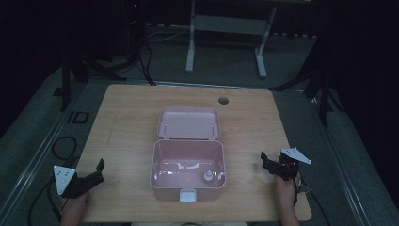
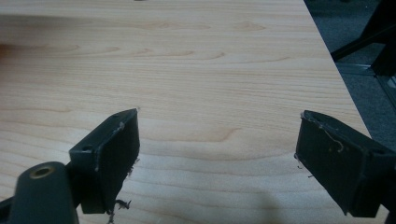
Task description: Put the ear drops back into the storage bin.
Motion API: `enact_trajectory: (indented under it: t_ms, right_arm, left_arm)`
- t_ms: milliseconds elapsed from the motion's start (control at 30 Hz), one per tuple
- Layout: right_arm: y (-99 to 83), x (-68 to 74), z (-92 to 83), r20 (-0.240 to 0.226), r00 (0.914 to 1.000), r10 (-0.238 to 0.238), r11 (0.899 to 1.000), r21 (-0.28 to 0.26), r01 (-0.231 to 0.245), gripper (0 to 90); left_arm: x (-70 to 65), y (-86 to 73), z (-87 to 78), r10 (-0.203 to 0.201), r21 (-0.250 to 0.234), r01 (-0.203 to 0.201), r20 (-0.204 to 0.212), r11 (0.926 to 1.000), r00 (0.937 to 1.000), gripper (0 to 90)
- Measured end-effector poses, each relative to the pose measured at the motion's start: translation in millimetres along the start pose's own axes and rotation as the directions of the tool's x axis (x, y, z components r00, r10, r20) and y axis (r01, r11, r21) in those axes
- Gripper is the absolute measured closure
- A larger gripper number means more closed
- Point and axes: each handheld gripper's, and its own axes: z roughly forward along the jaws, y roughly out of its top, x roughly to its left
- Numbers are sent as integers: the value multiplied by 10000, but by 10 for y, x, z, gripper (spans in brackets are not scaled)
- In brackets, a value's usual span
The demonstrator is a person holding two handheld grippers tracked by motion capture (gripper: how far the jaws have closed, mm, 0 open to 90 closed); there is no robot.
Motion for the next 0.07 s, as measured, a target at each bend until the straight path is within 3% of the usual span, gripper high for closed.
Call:
enact_trajectory:
  t_ms: [67]
  right_arm:
    - [2,4,2,-24,10000,-52,10000,43,52,133]
  left_arm:
    - [0,0,0,11,12,-11,5,10000,10000,5]
